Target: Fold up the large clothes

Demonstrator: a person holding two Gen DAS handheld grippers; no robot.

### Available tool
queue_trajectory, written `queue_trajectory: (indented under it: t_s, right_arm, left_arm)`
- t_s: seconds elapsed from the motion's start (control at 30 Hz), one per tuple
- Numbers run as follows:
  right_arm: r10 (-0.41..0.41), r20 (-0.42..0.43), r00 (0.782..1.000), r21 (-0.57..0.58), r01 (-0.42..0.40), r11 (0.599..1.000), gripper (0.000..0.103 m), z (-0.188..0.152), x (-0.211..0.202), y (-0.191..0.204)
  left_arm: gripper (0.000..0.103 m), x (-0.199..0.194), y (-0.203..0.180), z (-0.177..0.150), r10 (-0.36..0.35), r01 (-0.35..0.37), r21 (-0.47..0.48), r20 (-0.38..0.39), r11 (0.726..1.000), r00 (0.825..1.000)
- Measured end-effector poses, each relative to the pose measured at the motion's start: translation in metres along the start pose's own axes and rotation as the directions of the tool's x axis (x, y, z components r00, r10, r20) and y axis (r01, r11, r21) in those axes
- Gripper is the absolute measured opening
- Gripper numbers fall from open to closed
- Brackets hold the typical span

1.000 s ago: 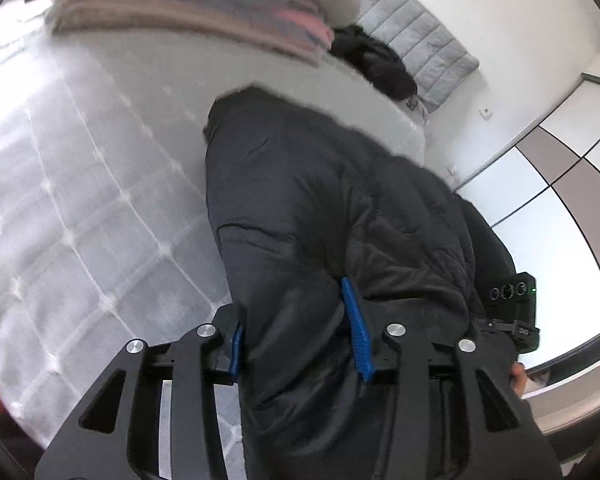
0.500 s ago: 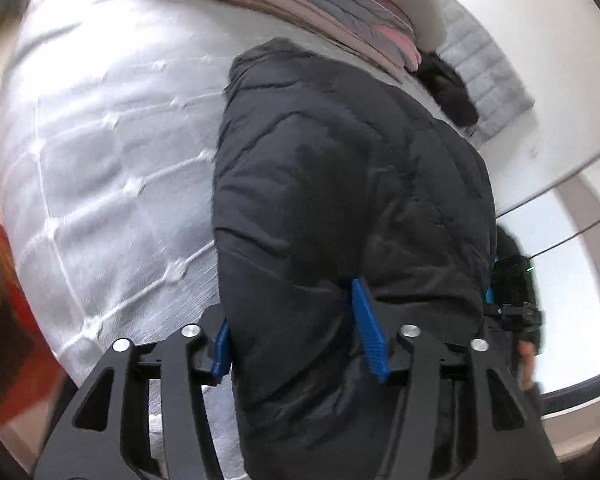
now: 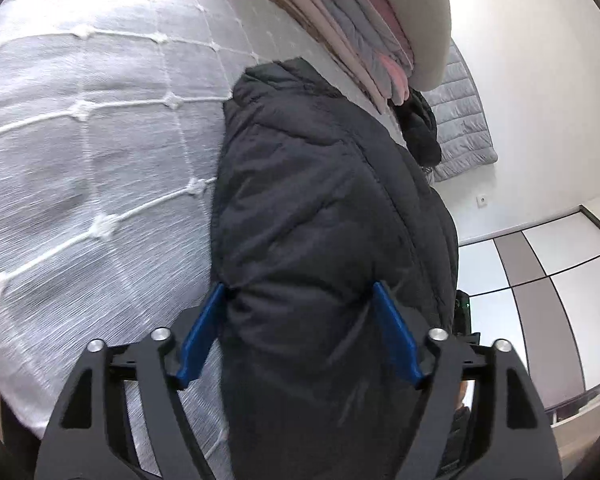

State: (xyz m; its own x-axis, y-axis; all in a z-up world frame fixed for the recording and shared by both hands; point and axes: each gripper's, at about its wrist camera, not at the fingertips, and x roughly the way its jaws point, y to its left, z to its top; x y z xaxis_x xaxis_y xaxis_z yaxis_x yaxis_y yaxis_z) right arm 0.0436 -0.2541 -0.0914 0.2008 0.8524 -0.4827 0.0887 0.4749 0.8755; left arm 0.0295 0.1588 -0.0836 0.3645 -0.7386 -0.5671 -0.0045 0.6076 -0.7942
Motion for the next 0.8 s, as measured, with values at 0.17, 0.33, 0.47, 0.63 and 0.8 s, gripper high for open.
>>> queue_trajectory:
  t_s: [0.17,0.33,0.47,0.63,0.8]
  right_arm:
    - [-0.034,0.064,0.997,-0.12,0.041,0.992,0.092,-0.009,0.002,0.012]
    - [-0.077,0.178,0.981,-0.27,0.124,0.955,0.056,-0.009,-0.008,0.043]
    - [0.001,0.253,0.967,-0.378,0.098,0.921,0.056,0.008,0.003,0.061]
    - [0.036,0.254,0.966,-0.39,0.068,0.918,0.056,0.052,0.03,0.072]
    - [-0.15,0.188,0.971,-0.213,0.189,0.959,0.075,0.093,0.084,0.01]
  left_arm:
    - [0.06,0.002,-0.021,-0.004,0.069,-0.073,0.108,0.038,0.992,0.997]
    - [0.035,-0.007,-0.058,-0.009,0.177,-0.217,0.272,0.165,0.938,0.97]
    - [0.029,-0.029,-0.083,0.001,0.16,-0.26,0.354,0.287,0.899,0.944]
    - [0.03,-0.055,-0.08,0.04,0.153,-0.28,0.343,0.354,0.896,0.923]
    - [0.051,-0.029,-0.006,0.089,0.295,-0.33,0.127,0.231,0.936,0.927]
